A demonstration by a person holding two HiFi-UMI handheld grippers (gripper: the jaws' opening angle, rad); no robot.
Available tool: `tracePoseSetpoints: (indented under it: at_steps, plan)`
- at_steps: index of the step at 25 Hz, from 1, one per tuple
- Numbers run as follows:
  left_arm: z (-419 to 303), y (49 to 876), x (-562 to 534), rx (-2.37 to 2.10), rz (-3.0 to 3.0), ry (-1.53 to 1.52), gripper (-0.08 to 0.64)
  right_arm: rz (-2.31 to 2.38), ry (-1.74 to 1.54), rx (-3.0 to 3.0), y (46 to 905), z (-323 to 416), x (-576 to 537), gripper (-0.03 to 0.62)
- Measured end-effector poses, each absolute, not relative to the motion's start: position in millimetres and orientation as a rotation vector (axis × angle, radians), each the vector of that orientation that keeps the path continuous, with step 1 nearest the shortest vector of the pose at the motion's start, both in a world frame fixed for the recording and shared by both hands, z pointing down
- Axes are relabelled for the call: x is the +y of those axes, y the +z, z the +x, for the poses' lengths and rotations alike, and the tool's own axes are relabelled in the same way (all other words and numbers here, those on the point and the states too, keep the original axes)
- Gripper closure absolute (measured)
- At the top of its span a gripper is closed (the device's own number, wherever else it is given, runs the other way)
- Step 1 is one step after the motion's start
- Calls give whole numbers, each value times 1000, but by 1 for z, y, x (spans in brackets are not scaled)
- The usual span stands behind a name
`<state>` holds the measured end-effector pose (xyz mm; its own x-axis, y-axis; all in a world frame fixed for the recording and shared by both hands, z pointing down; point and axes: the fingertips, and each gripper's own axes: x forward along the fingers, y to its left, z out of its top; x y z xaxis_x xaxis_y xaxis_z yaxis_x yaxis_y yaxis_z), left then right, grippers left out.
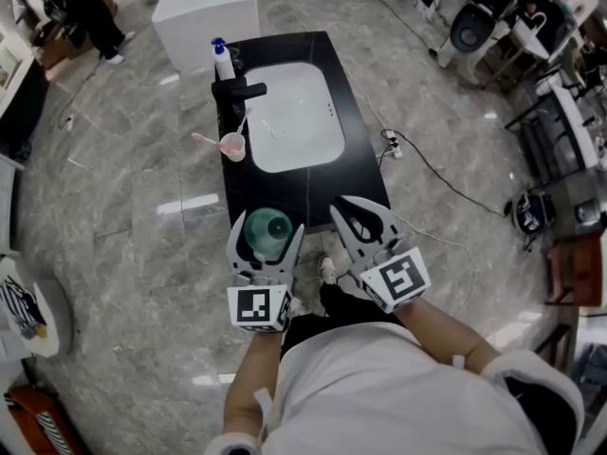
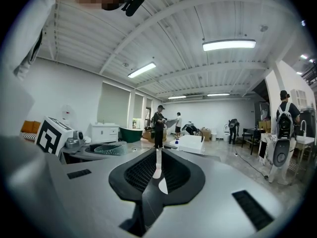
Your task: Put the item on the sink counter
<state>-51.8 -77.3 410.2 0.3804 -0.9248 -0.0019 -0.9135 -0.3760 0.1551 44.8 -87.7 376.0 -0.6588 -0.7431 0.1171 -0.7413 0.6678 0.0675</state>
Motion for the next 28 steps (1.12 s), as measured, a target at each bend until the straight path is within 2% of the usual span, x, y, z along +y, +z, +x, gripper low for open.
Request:
tracePoseSetpoints:
  at_steps: [28]
  plan:
    - [-42,498,-143,-1664,2485,76,168,1251,50,-2708,392,68,-94,538]
